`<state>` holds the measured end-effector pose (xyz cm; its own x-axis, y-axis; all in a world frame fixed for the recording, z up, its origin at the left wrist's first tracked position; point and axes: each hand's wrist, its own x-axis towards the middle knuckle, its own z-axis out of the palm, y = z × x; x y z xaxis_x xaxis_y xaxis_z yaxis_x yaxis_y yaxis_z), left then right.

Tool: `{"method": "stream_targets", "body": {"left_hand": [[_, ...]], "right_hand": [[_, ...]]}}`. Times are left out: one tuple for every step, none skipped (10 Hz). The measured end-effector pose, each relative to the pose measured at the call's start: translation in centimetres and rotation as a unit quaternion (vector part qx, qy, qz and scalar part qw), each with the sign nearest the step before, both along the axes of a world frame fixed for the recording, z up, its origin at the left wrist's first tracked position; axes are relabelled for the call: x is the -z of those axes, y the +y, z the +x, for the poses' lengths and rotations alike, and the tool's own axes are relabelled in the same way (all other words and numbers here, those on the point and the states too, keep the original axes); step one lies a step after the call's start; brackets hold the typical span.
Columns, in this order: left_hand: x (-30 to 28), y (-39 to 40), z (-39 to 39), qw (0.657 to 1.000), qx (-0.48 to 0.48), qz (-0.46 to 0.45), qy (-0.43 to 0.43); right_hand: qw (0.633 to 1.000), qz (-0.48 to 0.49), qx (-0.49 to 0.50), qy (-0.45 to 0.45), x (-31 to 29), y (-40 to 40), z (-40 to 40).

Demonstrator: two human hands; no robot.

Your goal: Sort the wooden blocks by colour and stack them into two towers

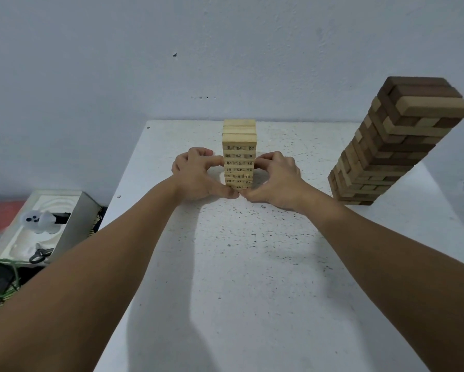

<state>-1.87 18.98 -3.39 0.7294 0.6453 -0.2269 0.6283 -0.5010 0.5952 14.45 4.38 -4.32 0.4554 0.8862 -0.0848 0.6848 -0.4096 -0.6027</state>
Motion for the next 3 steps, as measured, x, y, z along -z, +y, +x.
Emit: {"method": "stream_targets", "body": {"left_hand": [[0.5,0.2,0.0,1.000,-0.004,0.014,0.012],[0.2,-0.3,-0.3,0.999,-0.016,0.037,0.011],[0.5,-1.1,-1.3,0.997,-0.040,0.071,0.012]], "right_hand": [[1.000,-0.002,-0.009,-0.005,0.4,0.0,0.2],[1.000,0.009,-0.014,0.010,0.3,-0.8,0.2],[1.000,0.019,-0.011,-0.005,0.9,-2.5,-0.1]]}}
